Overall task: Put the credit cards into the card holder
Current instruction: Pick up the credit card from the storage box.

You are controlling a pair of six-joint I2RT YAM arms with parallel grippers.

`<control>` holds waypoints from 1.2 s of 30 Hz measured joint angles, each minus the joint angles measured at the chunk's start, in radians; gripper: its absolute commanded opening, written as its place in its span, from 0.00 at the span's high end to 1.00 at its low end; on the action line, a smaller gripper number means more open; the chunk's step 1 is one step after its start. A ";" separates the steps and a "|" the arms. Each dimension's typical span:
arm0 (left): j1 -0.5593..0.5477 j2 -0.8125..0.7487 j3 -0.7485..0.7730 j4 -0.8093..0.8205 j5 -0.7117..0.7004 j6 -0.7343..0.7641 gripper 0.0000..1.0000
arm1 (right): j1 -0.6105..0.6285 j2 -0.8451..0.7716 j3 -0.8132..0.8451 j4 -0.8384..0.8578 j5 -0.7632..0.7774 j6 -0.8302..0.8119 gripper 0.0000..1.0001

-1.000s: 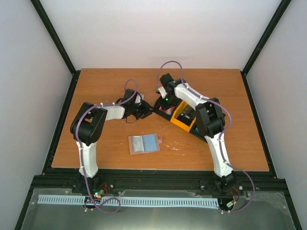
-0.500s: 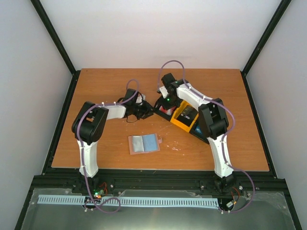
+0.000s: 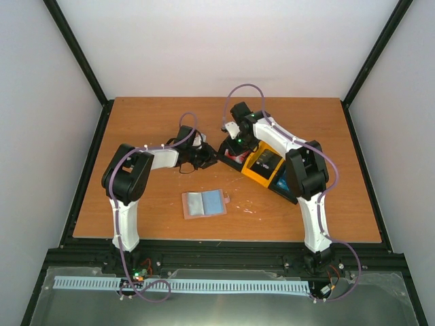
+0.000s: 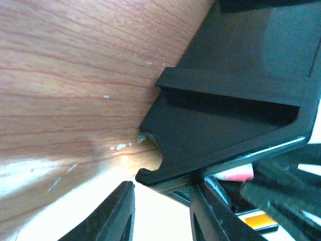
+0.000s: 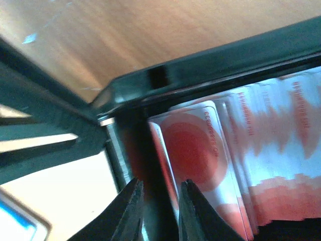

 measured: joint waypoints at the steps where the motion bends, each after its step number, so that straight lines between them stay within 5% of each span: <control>1: 0.000 0.000 0.000 0.000 0.000 0.001 0.67 | 0.000 -0.003 -0.002 -0.005 -0.022 -0.006 0.76; 15: -0.001 0.000 0.000 -0.004 -0.003 0.010 0.68 | 0.002 -0.012 -0.044 -0.046 -0.118 -0.040 0.65; 28: -0.002 0.000 0.000 -0.006 -0.005 0.015 0.67 | 0.002 -0.003 -0.002 -0.056 -0.035 -0.006 0.97; 36: -0.003 0.000 0.004 -0.014 -0.013 0.025 0.66 | 0.001 -0.037 0.016 -0.037 0.017 0.016 0.97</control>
